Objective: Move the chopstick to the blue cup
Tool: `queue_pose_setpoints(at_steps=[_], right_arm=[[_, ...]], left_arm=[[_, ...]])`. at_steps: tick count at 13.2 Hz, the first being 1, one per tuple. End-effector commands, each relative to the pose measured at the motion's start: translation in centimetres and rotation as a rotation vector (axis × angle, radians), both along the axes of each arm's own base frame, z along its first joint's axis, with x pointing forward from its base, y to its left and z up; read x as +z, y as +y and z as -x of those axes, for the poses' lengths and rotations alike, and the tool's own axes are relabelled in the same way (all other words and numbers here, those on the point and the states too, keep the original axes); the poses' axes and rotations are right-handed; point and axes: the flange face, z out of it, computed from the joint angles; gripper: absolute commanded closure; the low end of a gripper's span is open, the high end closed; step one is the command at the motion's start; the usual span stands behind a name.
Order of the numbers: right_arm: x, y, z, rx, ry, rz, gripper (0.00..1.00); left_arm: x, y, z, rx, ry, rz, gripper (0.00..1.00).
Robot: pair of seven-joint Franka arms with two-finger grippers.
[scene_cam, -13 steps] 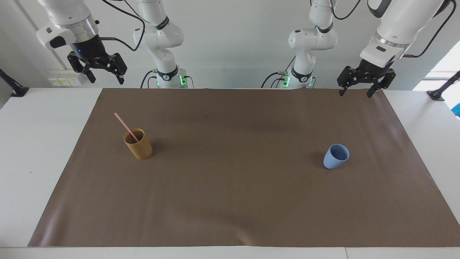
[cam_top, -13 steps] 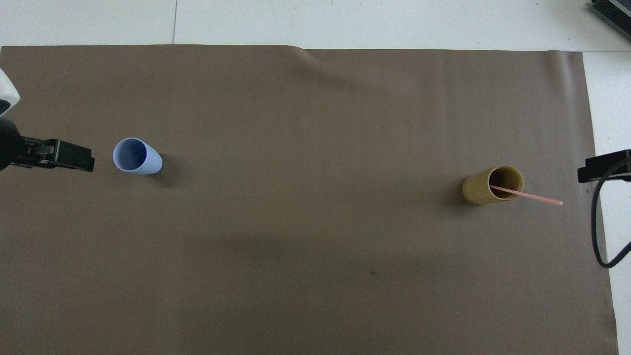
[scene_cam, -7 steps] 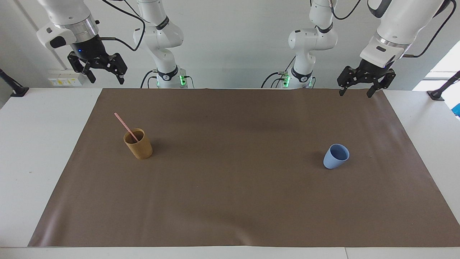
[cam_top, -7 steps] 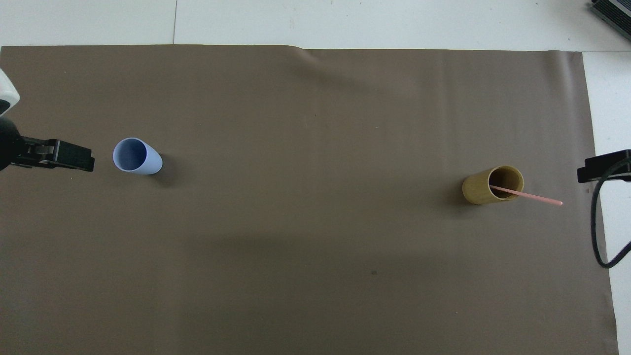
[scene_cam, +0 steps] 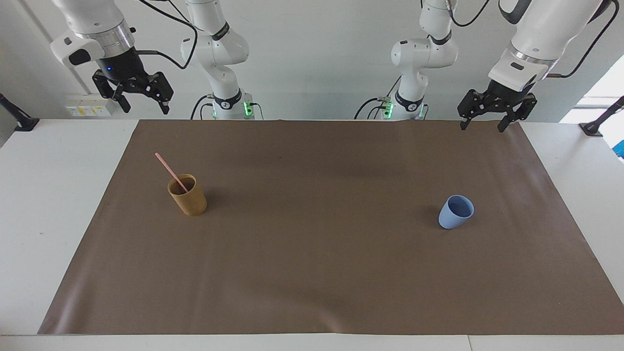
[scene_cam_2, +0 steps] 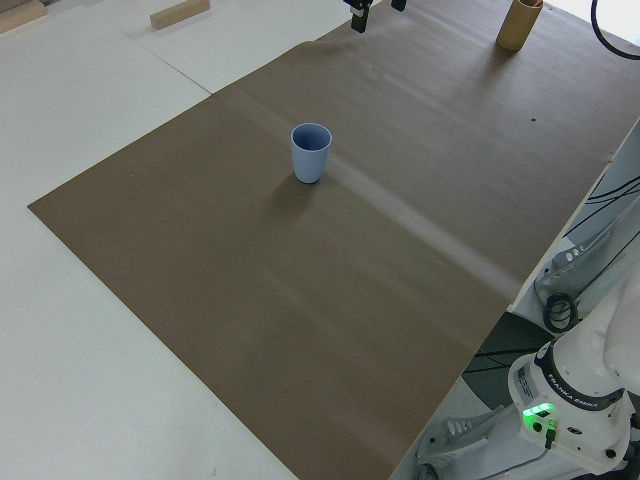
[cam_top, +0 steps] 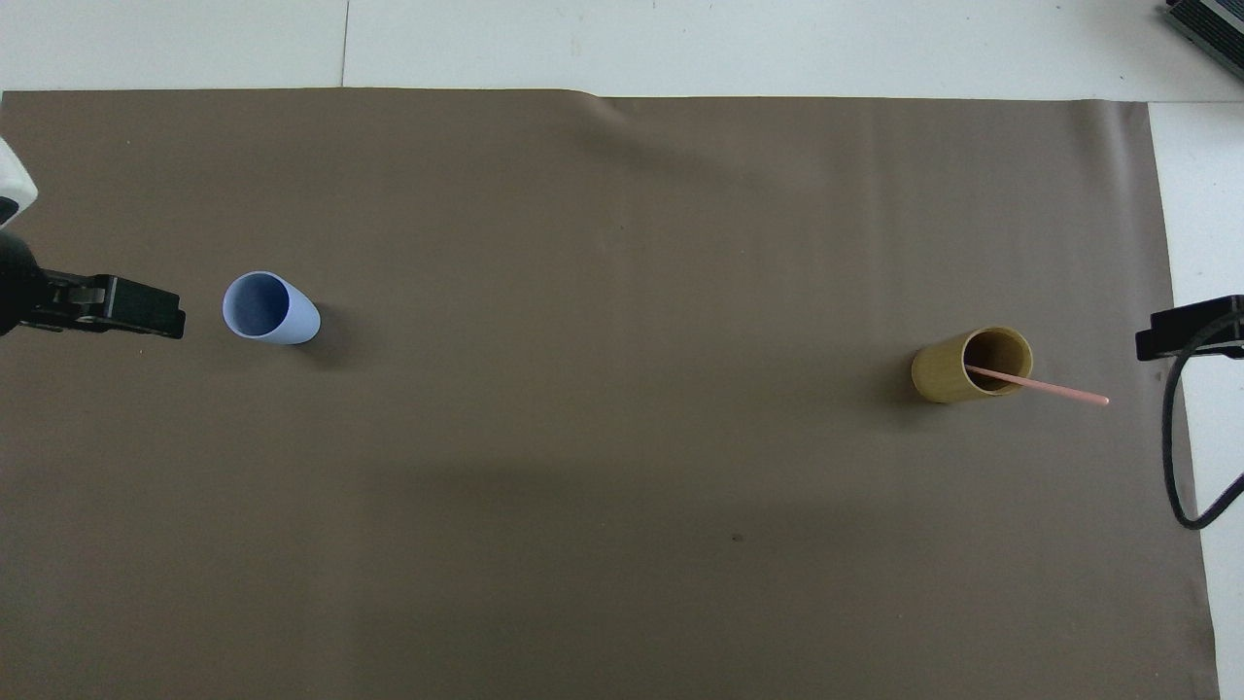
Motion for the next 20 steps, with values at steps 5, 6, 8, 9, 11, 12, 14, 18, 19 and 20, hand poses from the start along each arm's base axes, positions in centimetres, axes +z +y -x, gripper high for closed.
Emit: queue_pose_setpoints(at_steps=[5,6,8,9,11,12,14,18,19,20], right_arm=[[0.1,0.1,0.5,-0.006,0.004,-0.023,0.00],[0.1,0.1,0.5,-0.006,0.004,-0.023,0.00],[0.1,0.1,0.5,-0.006,0.004,-0.023,0.00],[0.2,0.1,0.5,-0.006,0.006,-0.023,0.00],[0.1,0.1,0.5,-0.006,0.007,-0.023,0.00],[0.1,0.1,0.5,-0.006,0.006,-0.023,0.00],[0.1,0.1,0.5,-0.006,0.007,-0.023,0.00],[0.1,0.1,0.5,-0.006,0.007,-0.023,0.00],[0.1,0.1,0.5,-0.006,0.007,-0.023,0.00],[0.1,0.1,0.5,-0.006,0.007,-0.023,0.00]], left_arm=[[-8.0,5.1,-2.7,-0.016,-0.055,0.000,0.00],[-9.5,6.1,-3.4,-0.011,-0.058,0.001,0.00],[-12.4,7.4,-5.1,-0.014,-0.050,0.004,0.00],[-13.9,7.6,-5.9,-0.014,-0.050,0.007,0.00],[-17.0,7.9,-7.0,-0.009,-0.055,0.010,0.00],[-18.5,7.9,-7.1,-0.008,-0.057,0.011,0.00],[-21.3,7.8,-6.9,-0.009,-0.043,0.012,0.00],[-25.1,7.1,-6.8,-0.014,-0.049,0.016,0.00],[-25.7,7.1,-7.0,-0.010,-0.051,0.023,0.00],[-26.3,7.1,-7.3,-0.004,-0.060,0.031,0.00]])
